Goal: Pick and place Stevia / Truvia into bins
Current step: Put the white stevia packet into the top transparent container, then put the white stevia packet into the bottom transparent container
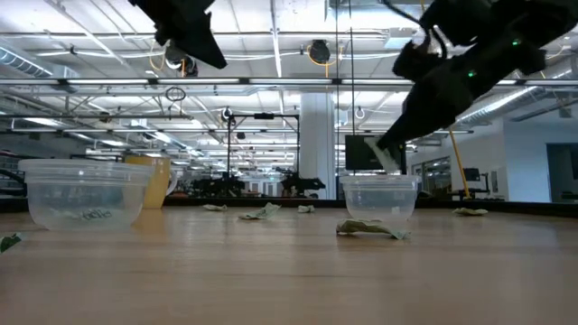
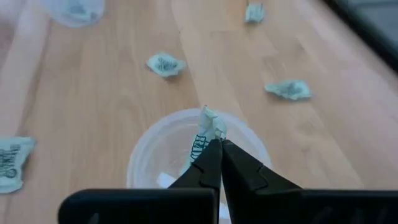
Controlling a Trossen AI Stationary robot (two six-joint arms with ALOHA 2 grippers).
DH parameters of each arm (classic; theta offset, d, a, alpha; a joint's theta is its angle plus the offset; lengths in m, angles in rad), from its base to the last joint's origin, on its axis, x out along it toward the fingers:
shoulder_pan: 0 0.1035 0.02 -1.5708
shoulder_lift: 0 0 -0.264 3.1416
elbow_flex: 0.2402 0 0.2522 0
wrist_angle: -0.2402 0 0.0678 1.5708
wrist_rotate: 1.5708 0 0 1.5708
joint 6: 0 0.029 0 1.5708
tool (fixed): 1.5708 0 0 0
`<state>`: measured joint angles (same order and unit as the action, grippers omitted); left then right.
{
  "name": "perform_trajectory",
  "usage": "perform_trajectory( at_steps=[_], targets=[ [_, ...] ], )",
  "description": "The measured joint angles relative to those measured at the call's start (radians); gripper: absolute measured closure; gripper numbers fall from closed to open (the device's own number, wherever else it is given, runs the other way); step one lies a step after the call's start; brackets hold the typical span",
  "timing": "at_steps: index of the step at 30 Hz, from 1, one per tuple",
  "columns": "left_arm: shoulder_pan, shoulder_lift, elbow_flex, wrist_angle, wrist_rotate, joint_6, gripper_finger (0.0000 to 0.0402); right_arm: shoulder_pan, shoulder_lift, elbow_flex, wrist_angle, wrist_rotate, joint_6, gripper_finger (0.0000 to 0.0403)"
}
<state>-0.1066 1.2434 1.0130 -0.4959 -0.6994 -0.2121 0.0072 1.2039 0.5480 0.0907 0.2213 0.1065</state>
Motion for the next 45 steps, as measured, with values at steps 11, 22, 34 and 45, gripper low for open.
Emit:
perform_trajectory(
  at_steps=[11,22,34,45],
  targets=[
    [0.063,0.0,0.0,-0.001,0.071,-0.018,0.0346,-0.083,0.243,0.121,-0.095,-0.129,-0.041,0.0403],
    [0.063,0.0,0.0,-0.002,0.072,-0.012,0.0346,-0.119,0.311,0.125,-0.091,-0.171,-0.048,0.0378],
    [0.078,0.0,0.0,-0.065,0.092,-0.213,0.0346,-0.117,0.286,0.125,0.04,-0.171,-0.147,0.0314],
    [0.222,0.0,-0.05,-0.071,0.188,-0.294,0.0346,-0.087,0.079,0.142,0.002,-0.187,-0.052,0.0318]
  ],
)
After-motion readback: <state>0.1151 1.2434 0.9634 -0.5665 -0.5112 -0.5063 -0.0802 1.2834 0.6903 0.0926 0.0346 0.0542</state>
